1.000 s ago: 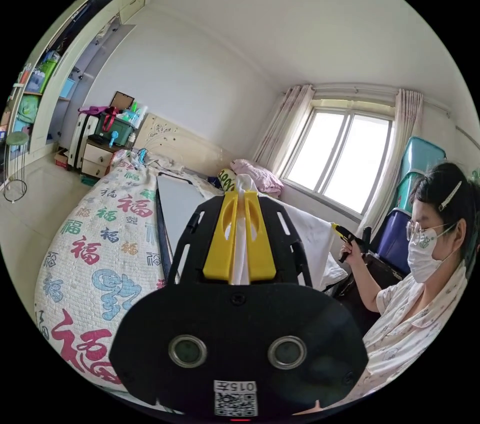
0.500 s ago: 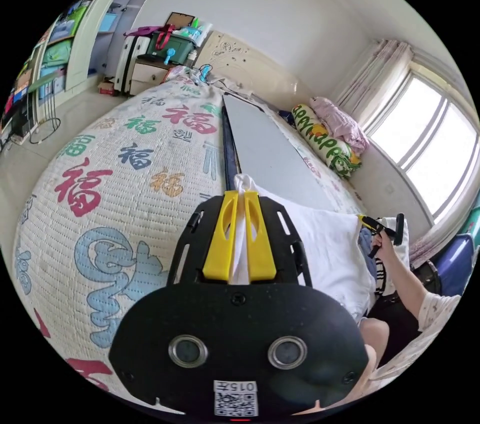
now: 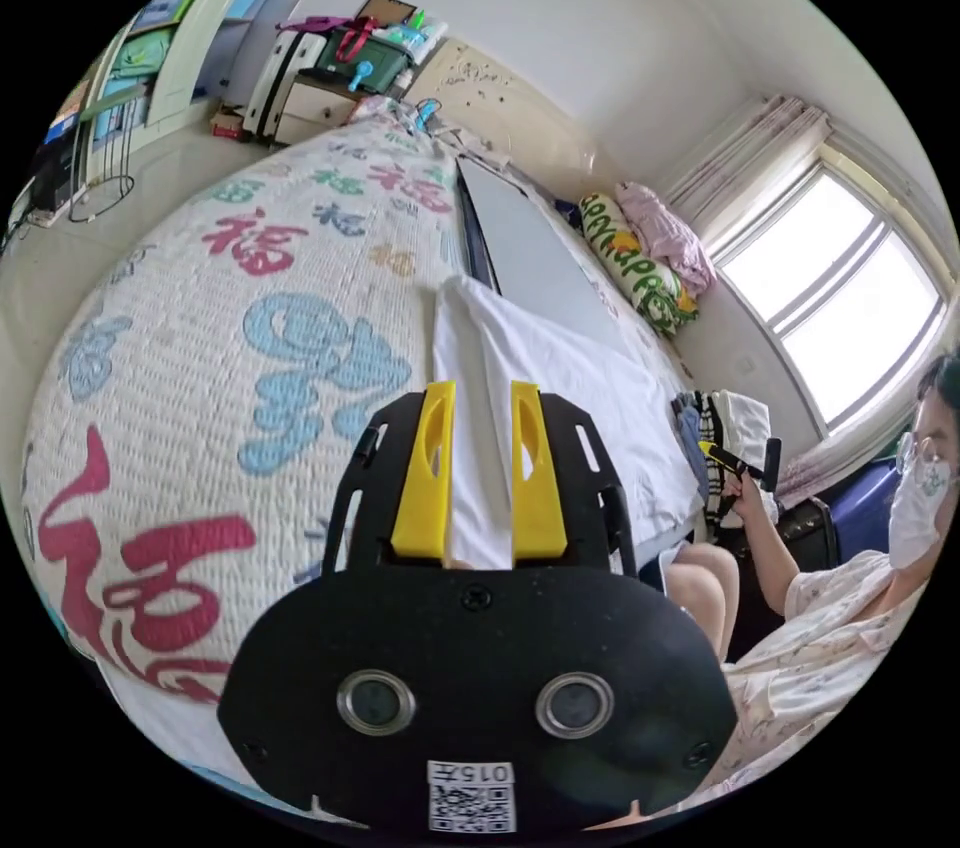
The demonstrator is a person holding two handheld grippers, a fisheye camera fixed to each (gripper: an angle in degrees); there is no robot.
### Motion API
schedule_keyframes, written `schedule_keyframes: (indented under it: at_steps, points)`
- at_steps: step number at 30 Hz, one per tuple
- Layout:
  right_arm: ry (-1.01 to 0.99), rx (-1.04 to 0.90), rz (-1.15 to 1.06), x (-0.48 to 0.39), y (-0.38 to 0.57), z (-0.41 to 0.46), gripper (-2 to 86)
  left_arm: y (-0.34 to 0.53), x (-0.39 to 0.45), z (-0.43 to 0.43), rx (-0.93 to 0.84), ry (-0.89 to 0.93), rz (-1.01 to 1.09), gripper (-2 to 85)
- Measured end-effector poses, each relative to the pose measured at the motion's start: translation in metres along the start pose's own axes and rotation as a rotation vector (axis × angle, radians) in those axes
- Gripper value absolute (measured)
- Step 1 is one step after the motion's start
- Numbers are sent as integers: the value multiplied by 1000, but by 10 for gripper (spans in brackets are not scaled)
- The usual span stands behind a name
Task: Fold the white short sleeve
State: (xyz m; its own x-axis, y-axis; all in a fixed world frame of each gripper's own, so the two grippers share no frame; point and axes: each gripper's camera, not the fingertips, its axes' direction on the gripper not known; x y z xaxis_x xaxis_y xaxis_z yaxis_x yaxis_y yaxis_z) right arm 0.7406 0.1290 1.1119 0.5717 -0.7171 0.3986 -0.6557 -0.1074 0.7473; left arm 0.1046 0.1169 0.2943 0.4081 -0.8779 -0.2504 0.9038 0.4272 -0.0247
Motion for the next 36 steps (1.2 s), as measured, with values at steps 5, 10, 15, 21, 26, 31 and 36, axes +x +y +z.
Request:
schedule_keyframes:
  at_steps: [5,10,15,21,26,31,36]
  points:
    - [36,-91,89,0,22,15,124,52,16,7,-69,-51,-35,122]
    - [-61,-128,121,-13,7,27,91,53,59,28,-151,-183,26,77]
    - [-88,-118,189,-4,-2,29,19,45,80,28,-172,-160,42,6]
    - [-115,-50,183,-7,6,2,-1,43,109,-13,-98,-125,57,-3]
    - [66,-117,150,-29,10,24,-2,55,127,5,-135,-161,55,-4]
    - [212,-147,30,-58,18,53,-1,56,177,33,-201,-336,211,-2]
    - [357,-146,-106,-88,30,74,-1,52,248,65,-264,-568,354,1]
